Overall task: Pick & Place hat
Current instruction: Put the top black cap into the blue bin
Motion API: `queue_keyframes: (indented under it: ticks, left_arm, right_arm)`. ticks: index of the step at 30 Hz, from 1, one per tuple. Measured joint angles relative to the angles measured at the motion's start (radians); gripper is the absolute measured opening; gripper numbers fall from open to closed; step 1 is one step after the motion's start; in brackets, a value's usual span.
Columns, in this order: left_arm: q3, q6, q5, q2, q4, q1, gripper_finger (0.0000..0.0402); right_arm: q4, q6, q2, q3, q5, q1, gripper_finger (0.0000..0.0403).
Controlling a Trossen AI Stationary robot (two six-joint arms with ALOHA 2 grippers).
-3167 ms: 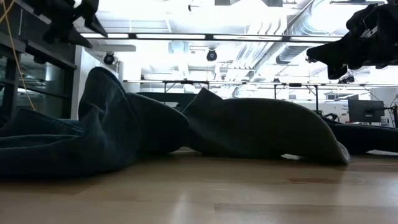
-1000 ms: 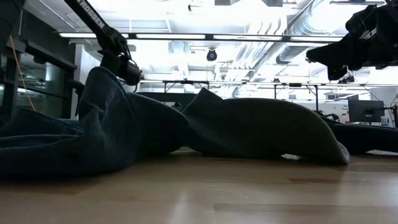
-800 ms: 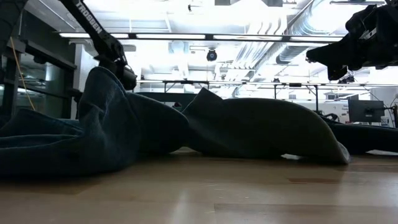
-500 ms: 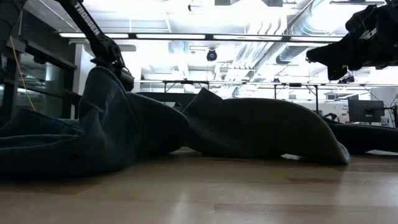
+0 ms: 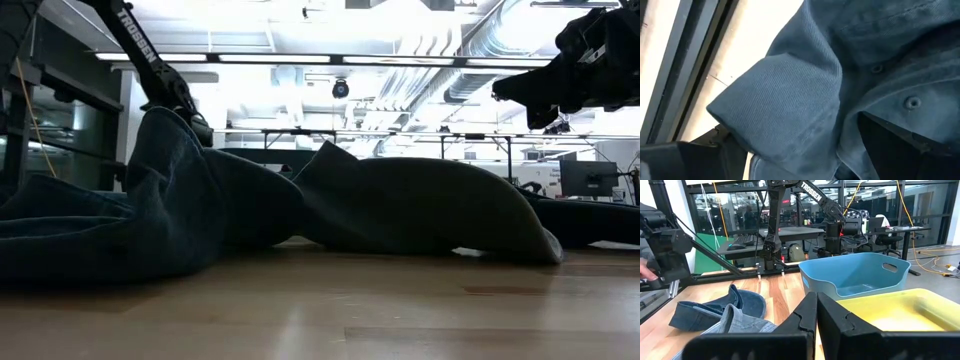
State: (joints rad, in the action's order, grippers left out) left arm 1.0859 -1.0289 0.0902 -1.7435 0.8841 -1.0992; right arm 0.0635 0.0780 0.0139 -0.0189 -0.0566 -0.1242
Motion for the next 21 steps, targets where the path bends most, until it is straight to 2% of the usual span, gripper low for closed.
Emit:
queue_keyframes:
  ticks: [5, 8, 13, 21]
  left_arm:
    - [0.000, 0.003, -0.017, 0.000, -0.003, 0.000, 0.0304]
    - [0.000, 0.008, -0.046, 0.000, -0.020, 0.000, 0.0285]
    - [0.000, 0.013, -0.088, 0.000, -0.054, 0.000, 0.0224]
    - [0.000, 0.055, -0.096, 0.000, -0.048, 0.000, 0.0101]
  right_arm:
    - [0.000, 0.000, 0.000, 0.000, 0.000, 0.000, 0.0007]
    - [0.000, 0.000, 0.000, 0.000, 0.000, 0.000, 0.0007]
    - [0.000, 0.000, 0.000, 0.000, 0.000, 0.000, 0.0008]
    - [0.000, 0.000, 0.000, 0.000, 0.000, 0.000, 0.0005]
